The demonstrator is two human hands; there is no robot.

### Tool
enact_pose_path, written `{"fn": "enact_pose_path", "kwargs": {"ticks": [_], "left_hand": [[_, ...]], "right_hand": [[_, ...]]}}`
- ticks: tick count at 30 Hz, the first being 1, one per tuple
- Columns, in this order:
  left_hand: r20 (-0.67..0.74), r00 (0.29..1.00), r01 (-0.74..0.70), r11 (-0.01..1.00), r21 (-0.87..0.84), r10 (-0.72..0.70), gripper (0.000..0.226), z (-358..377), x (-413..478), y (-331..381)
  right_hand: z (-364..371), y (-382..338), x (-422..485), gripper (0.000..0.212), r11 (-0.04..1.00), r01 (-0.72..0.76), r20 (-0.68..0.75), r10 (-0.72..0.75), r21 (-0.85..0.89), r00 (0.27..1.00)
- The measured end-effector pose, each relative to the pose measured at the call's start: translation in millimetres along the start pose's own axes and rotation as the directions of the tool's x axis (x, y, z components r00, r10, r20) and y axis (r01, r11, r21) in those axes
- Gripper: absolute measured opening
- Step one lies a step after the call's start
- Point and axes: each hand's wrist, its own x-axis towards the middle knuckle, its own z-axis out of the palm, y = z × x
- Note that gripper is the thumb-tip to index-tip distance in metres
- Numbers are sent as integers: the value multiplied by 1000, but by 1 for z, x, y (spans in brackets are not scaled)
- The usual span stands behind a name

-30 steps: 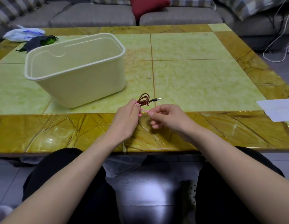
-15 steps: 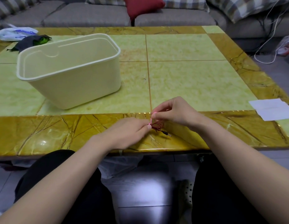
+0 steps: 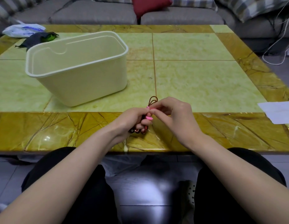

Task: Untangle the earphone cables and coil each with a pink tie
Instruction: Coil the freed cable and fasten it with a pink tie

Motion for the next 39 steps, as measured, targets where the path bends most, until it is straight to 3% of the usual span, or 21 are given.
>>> {"fn": "enact_pose_path", "kwargs": {"ticks": [2,4,8,12,15,19,22,31,39], "left_hand": [[56,998,23,990,-141,-15,22,-4,-1,4],[69,998,7,989,-147,3,22,-4,-2,4],[-40,997,-64,990,124,69,35,-1,-3,0],[-87,986,-134,984,118,144,32,-2,-2,0],[-100,974,-180,963,200,203,32,0,-3,-3],[-102,971,-180,940,291,218,31,3,-3,-5],[-93,976,-164,949,271,196,31,2,-1,-5],[-26,984,-169,961,217,178,29,2,-1,-9],[-81,973,-193,957,218,215,27,6,0,-12]], "right_hand": [[-1,0,0,11,999,-1,-6,1,40,1000],[-1,0,-1,13,999,18,-2,-18,47,1000],[0,1,-6,18,995,102,22,-102,2,995],[0,-1,-10,24,994,94,66,-98,58,993],[2,-1,-12,22,988,155,99,-153,-6,983],[3,3,-10,17,994,105,117,-106,12,987],[2,5,-8,12,994,95,80,-99,55,992],[6,5,-9,12,994,104,11,-104,-28,995],[6,7,-8,16,990,112,40,-109,-84,993]]}}
